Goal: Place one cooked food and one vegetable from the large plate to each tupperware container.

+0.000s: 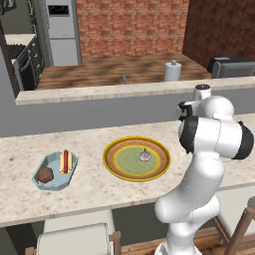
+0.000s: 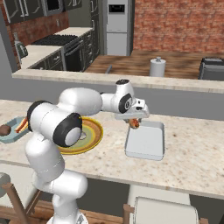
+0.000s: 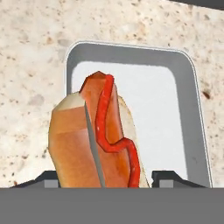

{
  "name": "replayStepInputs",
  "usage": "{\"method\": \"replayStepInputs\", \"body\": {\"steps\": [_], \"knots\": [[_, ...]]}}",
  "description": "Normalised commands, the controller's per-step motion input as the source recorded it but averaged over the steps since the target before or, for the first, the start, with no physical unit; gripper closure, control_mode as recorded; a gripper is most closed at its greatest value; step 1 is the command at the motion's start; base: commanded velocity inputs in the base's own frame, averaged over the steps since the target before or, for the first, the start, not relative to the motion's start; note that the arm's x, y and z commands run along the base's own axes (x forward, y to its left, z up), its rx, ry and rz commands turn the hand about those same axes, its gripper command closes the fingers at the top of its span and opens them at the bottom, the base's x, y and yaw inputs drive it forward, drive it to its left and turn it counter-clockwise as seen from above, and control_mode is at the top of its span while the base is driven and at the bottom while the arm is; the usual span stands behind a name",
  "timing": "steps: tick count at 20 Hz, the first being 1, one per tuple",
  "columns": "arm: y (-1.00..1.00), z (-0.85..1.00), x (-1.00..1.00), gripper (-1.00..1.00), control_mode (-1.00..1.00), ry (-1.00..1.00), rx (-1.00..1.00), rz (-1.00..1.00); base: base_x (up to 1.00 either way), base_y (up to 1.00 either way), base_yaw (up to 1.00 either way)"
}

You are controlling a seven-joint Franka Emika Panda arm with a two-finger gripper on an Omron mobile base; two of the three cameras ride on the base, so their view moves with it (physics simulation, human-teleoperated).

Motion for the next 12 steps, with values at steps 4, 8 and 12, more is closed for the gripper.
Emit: {"method": "replayStepInputs", "body": {"steps": [4,8,12], "knots": [[-0.72,-0.62,0.30,1.00,-1.00,-0.02,0.09,-0.16,0.00,0.00,0.00],[-0.35,-0.89,-0.14,1.00,-1.00,-0.09,0.05,-0.08,0.00,0.00,0.00],[-0.26,-0.72,-0.59,1.00,-1.00,-0.17,0.05,-0.08,0.00,0.00,0.00]]}}
